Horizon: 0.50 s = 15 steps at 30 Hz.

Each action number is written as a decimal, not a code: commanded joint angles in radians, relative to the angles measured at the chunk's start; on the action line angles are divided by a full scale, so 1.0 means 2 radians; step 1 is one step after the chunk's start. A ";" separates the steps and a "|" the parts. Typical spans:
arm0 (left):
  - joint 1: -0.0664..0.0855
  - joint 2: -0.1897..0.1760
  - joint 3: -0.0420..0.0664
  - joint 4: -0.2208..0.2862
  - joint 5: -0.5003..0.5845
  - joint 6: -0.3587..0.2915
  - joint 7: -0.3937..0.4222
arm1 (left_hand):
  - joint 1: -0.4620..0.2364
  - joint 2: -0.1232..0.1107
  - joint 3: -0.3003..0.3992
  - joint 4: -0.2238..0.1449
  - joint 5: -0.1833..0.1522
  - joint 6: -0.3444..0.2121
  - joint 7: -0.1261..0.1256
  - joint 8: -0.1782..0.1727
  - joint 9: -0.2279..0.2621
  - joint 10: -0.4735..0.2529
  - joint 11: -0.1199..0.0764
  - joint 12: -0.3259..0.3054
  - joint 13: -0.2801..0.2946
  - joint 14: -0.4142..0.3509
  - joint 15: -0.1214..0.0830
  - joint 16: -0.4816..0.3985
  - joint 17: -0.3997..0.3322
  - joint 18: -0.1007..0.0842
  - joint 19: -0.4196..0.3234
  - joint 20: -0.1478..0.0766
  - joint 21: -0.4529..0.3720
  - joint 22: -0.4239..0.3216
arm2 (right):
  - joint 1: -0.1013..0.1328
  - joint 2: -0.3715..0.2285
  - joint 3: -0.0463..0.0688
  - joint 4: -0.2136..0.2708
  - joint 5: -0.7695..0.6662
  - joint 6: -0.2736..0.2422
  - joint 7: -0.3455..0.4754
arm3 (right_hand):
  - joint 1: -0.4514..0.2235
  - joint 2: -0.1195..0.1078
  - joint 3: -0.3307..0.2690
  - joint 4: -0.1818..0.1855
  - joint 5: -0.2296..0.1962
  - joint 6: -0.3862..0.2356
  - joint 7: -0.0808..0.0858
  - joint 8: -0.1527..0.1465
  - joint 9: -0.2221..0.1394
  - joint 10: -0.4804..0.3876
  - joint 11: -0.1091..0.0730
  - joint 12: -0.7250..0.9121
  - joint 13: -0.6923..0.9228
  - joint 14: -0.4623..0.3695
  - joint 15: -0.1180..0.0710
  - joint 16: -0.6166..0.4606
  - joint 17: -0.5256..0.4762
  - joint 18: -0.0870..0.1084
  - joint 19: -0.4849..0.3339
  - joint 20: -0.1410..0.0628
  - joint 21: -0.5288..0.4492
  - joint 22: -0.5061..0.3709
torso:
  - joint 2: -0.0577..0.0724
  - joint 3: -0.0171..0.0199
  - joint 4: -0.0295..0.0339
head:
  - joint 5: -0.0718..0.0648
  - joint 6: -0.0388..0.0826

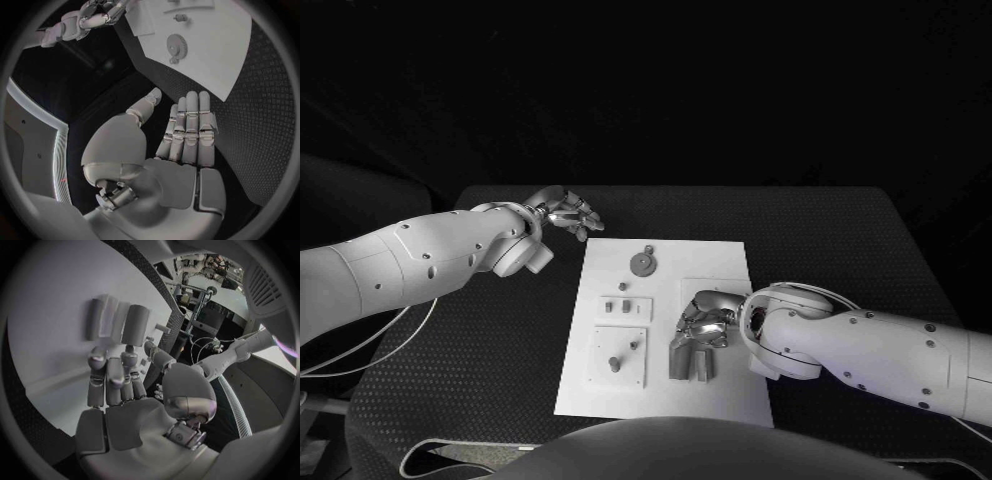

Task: Assemble the parts on the task board

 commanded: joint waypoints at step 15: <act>0.000 0.000 0.000 0.001 -0.003 0.007 0.000 | -0.005 0.001 0.001 0.004 0.002 -0.004 0.000 -0.001 0.000 -0.005 0.000 -0.001 -0.001 0.001 0.002 -0.003 0.001 0.008 -0.001 0.004 -0.002 0.001 | -0.001 -0.013 0.000 0.012 -0.014 -0.058 0.020 | -0.005 -0.032 -0.008 0.005 0.001 -0.001 0.007 -0.006 -0.002 0.002 -0.002 0.002 -0.003 0.003 -0.002 0.001 0.001 0.038 0.001 -0.001 0.001 0.001 | 0.000 -0.0001 -0.0001 | -0.001 0.000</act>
